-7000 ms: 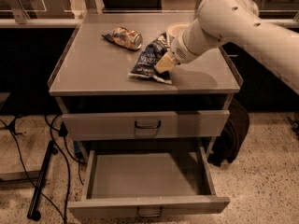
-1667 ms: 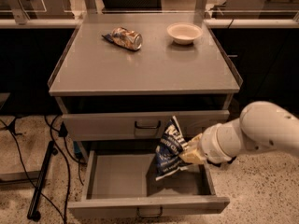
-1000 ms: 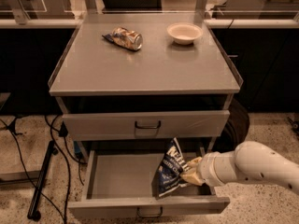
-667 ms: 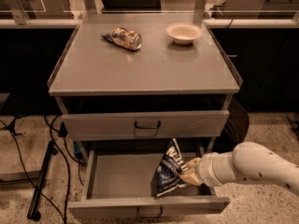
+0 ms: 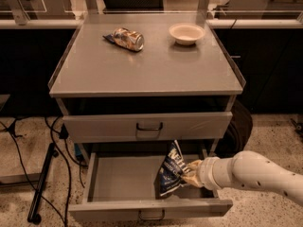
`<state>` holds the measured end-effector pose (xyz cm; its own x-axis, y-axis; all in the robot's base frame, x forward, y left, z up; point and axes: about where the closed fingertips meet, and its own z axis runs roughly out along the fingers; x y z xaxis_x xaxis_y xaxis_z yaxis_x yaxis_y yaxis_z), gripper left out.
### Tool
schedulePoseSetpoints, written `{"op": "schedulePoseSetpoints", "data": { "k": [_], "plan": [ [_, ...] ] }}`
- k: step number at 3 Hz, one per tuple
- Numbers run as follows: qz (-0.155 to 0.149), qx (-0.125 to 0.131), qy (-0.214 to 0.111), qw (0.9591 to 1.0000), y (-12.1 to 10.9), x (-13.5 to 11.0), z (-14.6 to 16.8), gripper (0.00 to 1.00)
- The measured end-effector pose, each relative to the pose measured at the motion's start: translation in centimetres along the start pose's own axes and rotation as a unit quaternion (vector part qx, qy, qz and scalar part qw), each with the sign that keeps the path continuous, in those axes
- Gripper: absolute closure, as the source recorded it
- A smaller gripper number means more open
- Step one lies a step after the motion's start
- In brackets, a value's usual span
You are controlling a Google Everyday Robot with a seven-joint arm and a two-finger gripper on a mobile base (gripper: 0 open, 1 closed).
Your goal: Place blue chip bag into middle drawer
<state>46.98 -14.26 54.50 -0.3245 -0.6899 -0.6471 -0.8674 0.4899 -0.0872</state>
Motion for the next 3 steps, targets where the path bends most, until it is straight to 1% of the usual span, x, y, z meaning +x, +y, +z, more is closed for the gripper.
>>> {"op": "schedulePoseSetpoints", "data": {
  "k": [1, 2, 3],
  "plan": [
    [-0.01, 0.017, -0.016, 0.9997, -1.4, 0.1, 2.2, 1.0],
    [-0.014, 0.017, -0.028, 0.9994, -2.3, -0.2, 4.4, 1.0],
    [-0.006, 0.0, -0.032, 0.9995, -2.7, 0.0, 7.2, 1.0]
  ]
}}
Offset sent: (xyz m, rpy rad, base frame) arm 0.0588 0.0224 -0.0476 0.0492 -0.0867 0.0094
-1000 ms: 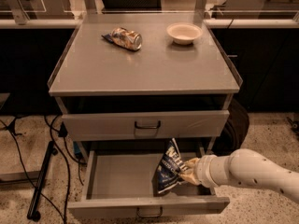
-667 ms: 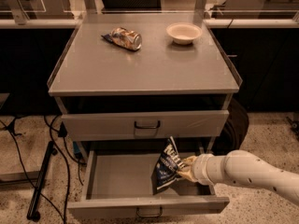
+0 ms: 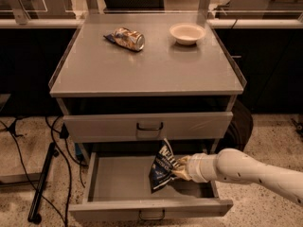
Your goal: Place blue chip bag into middle drawer
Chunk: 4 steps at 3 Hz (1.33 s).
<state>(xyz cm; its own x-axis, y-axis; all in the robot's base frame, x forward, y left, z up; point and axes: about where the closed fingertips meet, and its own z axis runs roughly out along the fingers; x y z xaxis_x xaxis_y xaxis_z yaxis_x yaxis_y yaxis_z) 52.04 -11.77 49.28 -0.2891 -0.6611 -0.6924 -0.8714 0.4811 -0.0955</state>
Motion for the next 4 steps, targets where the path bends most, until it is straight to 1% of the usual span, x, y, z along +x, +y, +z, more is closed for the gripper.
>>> {"op": "schedulePoseSetpoints", "data": {
  "k": [1, 2, 4],
  "plan": [
    [0.01, -0.02, -0.002, 0.9997, -0.1, 0.4, 2.7, 1.0],
    [0.019, -0.034, -0.007, 0.9992, -0.3, 0.6, 5.0, 1.0],
    [0.025, -0.051, -0.01, 0.9983, -0.2, 0.7, 8.0, 1.0]
  ]
}}
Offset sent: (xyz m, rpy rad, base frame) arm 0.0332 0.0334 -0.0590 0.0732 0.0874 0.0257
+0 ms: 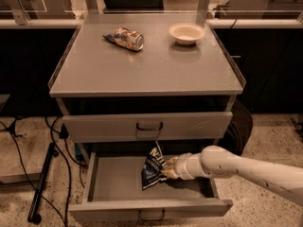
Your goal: Place blue chip bag into middle drawer
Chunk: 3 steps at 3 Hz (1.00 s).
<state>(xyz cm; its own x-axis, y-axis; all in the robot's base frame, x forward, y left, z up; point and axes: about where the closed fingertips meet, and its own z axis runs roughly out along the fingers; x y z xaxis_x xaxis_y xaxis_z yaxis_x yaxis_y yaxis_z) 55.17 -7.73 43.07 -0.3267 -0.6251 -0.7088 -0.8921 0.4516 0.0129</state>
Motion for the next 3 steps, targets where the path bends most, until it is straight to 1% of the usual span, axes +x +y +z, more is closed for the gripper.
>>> {"op": "schedulePoseSetpoints", "data": {
  "k": [2, 3],
  "plan": [
    [-0.005, -0.012, 0.002, 0.9999, 0.0, 0.2, 2.0, 1.0],
    [-0.002, -0.017, 0.008, 0.9998, -0.1, 0.9, 3.1, 1.0]
  ]
}}
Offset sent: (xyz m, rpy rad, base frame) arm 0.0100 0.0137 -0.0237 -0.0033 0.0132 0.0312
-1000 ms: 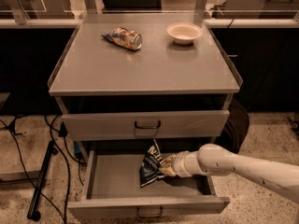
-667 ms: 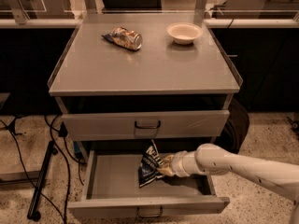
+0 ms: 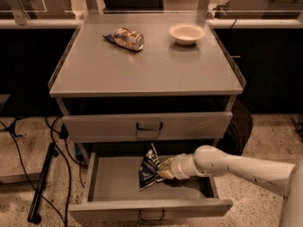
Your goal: Place blue chip bag into middle drawer
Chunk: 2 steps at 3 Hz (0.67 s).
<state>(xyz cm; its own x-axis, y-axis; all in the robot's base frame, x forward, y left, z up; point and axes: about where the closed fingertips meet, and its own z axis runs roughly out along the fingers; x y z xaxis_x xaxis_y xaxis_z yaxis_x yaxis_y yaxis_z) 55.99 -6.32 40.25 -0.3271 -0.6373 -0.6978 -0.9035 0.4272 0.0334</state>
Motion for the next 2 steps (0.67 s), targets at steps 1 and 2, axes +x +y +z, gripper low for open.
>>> {"op": "schedulePoseSetpoints", "data": {
  "k": [1, 2],
  "plan": [
    [0.0, -0.001, 0.001, 1.0, -0.02, 0.08, 0.16, 0.78],
    [0.0, -0.001, 0.001, 1.0, -0.02, 0.08, 0.17, 0.55]
  ]
}}
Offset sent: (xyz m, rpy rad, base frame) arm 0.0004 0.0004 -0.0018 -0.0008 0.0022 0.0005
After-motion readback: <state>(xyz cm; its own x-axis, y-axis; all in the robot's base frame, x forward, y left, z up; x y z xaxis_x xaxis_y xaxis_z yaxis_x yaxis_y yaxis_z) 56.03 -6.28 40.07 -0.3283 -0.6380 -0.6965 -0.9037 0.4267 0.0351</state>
